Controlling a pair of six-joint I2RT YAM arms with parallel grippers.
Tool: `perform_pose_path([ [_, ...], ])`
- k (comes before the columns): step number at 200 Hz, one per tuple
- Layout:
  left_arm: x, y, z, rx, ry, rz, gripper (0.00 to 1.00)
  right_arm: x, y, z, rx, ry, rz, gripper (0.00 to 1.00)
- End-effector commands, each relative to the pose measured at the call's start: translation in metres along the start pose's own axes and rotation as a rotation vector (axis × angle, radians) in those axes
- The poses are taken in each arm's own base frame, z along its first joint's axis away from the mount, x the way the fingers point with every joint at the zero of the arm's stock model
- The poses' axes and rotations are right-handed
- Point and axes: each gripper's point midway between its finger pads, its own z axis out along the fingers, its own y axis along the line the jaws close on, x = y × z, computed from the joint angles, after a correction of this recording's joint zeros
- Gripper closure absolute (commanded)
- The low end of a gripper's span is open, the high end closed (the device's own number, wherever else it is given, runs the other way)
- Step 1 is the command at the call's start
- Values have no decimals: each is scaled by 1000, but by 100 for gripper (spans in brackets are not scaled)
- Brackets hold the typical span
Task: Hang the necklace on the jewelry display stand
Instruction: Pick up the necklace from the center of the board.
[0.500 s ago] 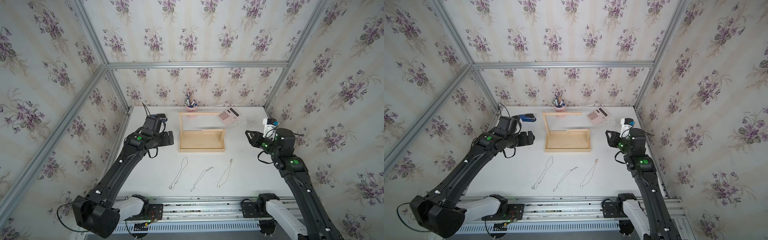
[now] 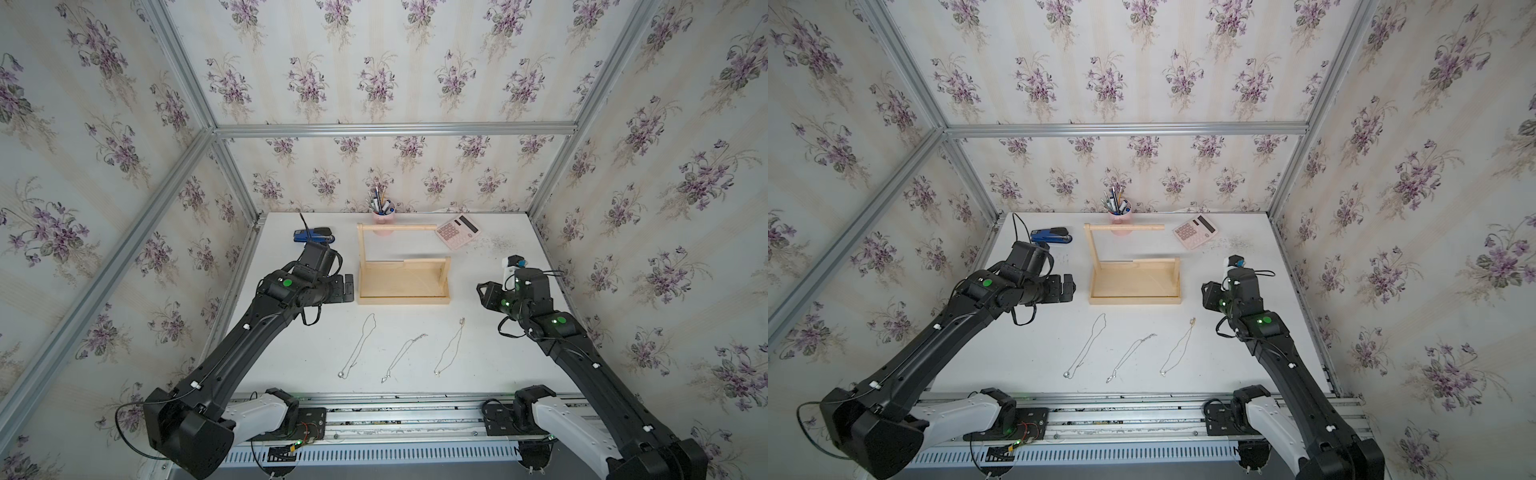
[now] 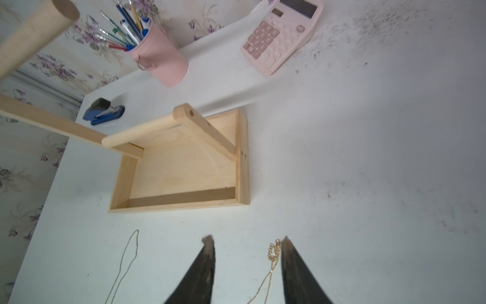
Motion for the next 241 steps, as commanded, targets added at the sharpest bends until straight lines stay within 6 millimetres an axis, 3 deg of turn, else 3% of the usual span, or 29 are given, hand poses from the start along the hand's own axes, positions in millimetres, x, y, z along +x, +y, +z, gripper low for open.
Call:
perform_pose_path([
  [1, -3, 0, -5, 2, -20, 0, 0, 16, -12, 5, 105, 37, 55, 52],
  [45, 4, 6, -10, -14, -29, 20, 0, 80, -14, 41, 157, 237, 38, 53],
  [92, -1, 4, -7, -13, -35, 53, 0, 109, -26, 50, 200, 331, 63, 52],
  [128, -3, -1, 1, -1, -20, 61, 0, 133, -28, 52, 210, 396, 43, 57],
  [157, -3, 0, -1, -2, -26, 58, 0, 143, -35, 60, 239, 422, 32, 57],
  [241, 0, 7, -6, -27, -41, 64, 0, 137, -39, 78, 296, 411, 30, 60],
])
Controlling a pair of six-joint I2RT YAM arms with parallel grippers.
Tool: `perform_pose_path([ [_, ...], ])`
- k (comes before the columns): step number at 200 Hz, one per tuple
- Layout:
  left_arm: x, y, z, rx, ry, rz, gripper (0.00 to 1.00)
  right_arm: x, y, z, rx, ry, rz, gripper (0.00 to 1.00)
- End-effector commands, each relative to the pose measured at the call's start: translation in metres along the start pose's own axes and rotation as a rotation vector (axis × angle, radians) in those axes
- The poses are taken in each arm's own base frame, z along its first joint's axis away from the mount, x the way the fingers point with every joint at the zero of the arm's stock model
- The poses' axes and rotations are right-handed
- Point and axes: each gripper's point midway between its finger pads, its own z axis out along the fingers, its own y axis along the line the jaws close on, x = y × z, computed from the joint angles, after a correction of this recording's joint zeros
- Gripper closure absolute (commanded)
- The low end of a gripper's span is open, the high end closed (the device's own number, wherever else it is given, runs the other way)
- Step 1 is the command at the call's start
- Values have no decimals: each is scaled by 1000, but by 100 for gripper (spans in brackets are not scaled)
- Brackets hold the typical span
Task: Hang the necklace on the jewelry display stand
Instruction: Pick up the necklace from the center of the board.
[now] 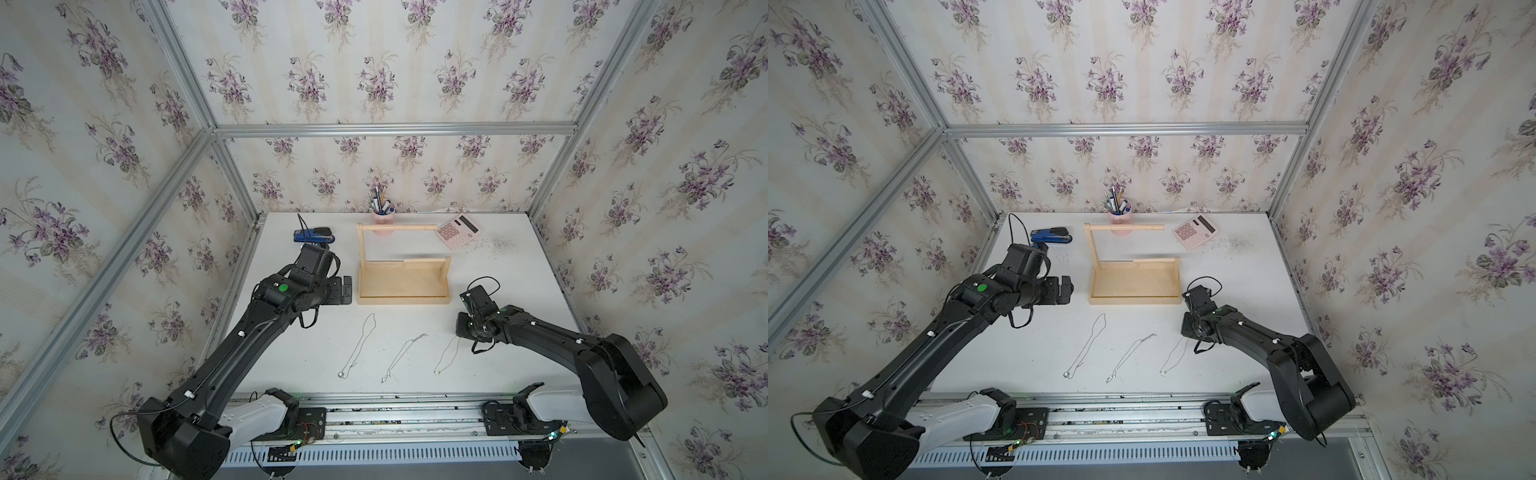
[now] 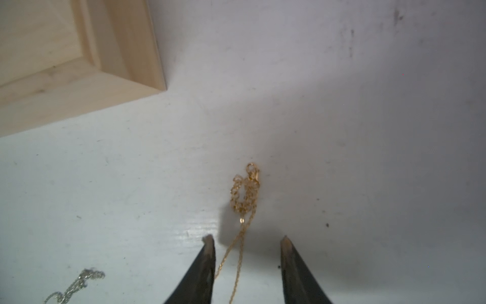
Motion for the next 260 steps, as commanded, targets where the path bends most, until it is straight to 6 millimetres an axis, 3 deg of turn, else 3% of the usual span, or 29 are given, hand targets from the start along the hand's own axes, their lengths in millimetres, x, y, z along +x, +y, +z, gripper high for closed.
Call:
perform_pose_path([
  [1, -1, 4, -1, -19, -12, 14, 0, -4, -3, 3, 30, -14, 13, 60],
  [36, -2, 6, -5, -21, -27, 23, 0, 0, -10, 12, 73, 9, 4, 70],
  [63, -1, 6, -5, -20, -28, 25, 0, 1, -10, 19, 85, 24, -3, 85],
  [126, 2, 9, -5, -31, -26, 27, 0, 8, -8, 25, 120, 48, -38, 100],
  [146, 2, 9, -5, -30, -27, 29, 0, 5, -9, 22, 126, 39, -37, 100],
  [179, 2, 8, -4, -26, -29, 25, 0, -12, 1, 2, 101, -15, -34, 100],
  [223, 2, 5, -6, -7, -36, 19, 0, -33, 29, -44, 17, -103, -63, 100],
  [260, 1, 4, -9, 3, -41, 17, 0, -44, 33, -74, -7, -153, -54, 100],
])
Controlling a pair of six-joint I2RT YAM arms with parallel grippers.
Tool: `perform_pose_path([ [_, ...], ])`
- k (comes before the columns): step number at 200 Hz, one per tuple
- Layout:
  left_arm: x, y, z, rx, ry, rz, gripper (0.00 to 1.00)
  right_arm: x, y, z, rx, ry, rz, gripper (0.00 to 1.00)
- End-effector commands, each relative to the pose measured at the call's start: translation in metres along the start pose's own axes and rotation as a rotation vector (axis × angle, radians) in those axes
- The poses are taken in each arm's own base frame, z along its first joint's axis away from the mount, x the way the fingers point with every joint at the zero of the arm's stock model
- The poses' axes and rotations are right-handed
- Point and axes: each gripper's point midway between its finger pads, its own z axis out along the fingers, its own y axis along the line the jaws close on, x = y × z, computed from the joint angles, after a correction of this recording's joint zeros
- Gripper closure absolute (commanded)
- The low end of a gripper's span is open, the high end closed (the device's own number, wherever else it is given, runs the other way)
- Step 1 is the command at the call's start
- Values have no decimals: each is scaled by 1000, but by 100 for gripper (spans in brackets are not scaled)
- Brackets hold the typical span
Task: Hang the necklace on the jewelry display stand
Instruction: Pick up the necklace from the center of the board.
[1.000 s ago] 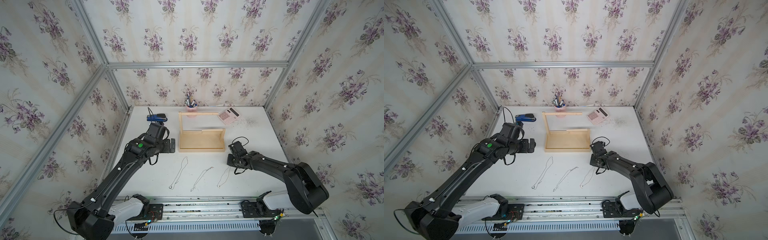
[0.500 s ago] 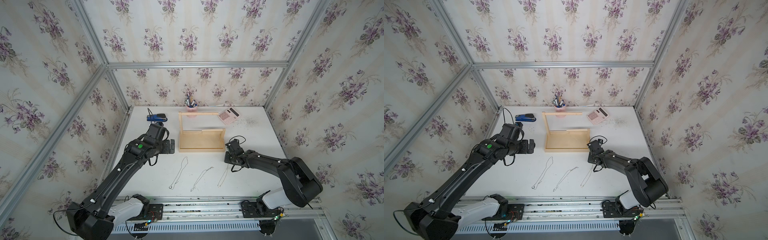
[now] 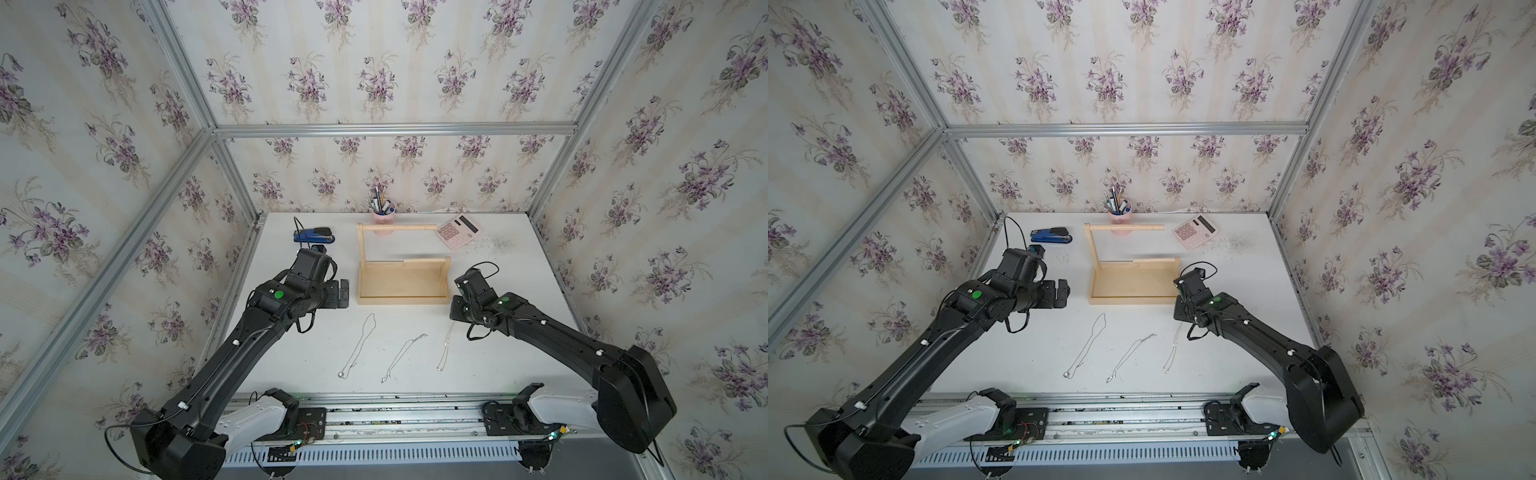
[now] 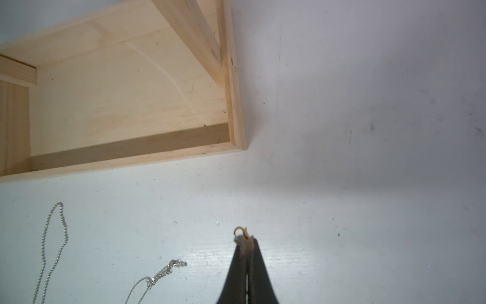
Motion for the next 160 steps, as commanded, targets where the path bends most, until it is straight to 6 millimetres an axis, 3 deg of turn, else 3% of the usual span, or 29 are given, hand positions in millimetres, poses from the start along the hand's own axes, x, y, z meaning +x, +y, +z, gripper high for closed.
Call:
perform_pose_path([
  [1, -2, -2, -1, 14, -10, -1, 0, 2, -8, -12, 34, 13, -5, 100],
  [64, -1, -13, -3, 79, -5, 7, 0, -6, 3, -31, -28, 1, 9, 100],
  [112, -4, -43, -10, 261, -42, 17, 2, -37, 25, -84, -116, -54, -17, 100],
  [122, -7, -50, -14, 303, -62, 27, 10, -43, 32, -97, -149, -61, -24, 100],
  [130, -10, -55, -18, 331, -78, 34, 27, -48, 37, -108, -173, -68, -30, 100],
  [139, -13, -60, -23, 359, -92, 42, 37, -53, 42, -120, -197, -75, -37, 100],
  [148, -16, -66, -29, 392, -106, 53, 42, -59, 47, -132, -222, -84, -46, 100],
  [160, -21, -76, -36, 445, -124, 71, 41, -65, 56, -147, -268, -92, -59, 100],
])
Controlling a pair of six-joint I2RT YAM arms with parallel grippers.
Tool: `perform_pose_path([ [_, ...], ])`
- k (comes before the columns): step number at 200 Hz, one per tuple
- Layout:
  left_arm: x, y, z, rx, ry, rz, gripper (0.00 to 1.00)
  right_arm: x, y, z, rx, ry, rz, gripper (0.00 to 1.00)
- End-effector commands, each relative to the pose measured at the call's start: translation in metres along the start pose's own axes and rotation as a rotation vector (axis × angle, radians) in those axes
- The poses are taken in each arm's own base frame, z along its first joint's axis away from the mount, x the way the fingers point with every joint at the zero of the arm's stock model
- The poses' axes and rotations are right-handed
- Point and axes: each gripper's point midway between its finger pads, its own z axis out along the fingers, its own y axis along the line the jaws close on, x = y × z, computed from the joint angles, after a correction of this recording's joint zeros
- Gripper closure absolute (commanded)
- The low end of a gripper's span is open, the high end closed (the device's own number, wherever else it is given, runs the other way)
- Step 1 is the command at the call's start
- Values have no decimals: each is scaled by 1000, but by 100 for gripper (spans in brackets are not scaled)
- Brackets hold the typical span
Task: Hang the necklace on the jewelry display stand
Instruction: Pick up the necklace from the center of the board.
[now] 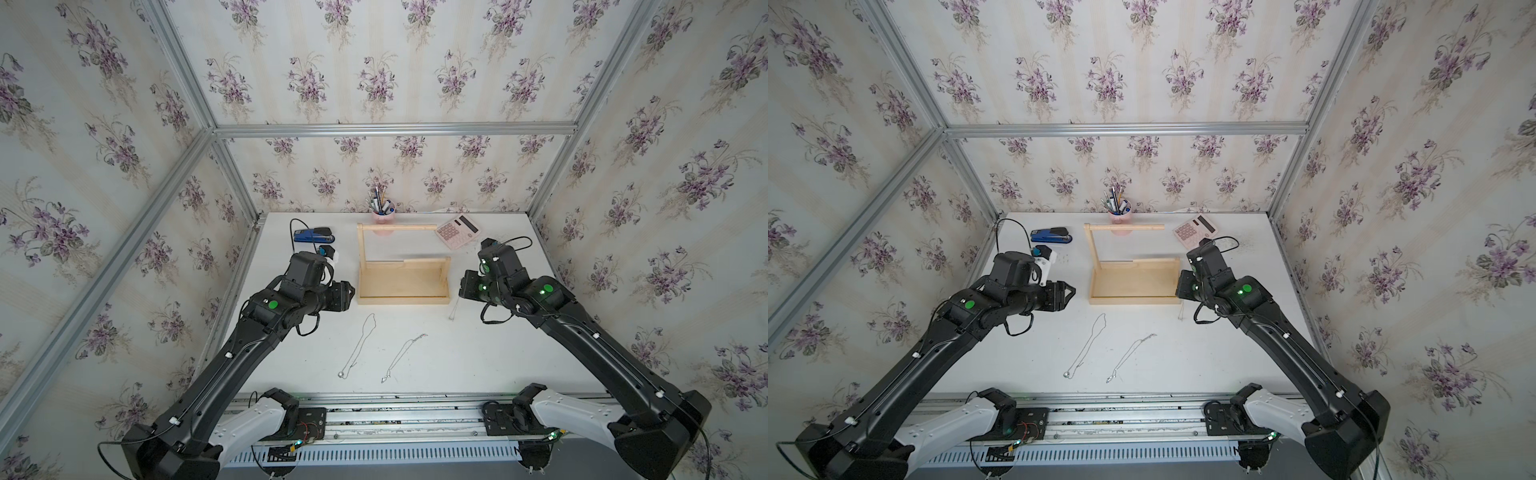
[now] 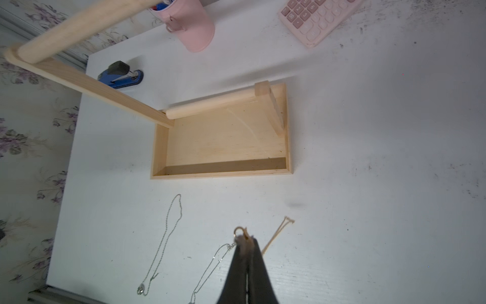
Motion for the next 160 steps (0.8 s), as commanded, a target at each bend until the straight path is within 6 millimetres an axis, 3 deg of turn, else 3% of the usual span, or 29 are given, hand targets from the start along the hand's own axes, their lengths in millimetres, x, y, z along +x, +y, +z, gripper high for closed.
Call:
perform_pose_path([
  [1, -18, -31, -8, 146, -61, 51, 41, -1, 14, -20, -58, 37, -43, 100],
  [29, -32, -66, -21, 304, -99, 107, 33, -16, 45, -41, -182, 44, -86, 100],
  [76, -56, -107, -50, 481, -202, 207, 34, -39, 93, -86, -379, 29, -163, 100],
  [103, -59, -133, -64, 566, -191, 296, 33, -47, 111, -108, -469, 21, -184, 100],
  [160, -72, -161, -81, 644, -272, 418, 38, -43, 139, -129, -650, 49, -201, 100],
])
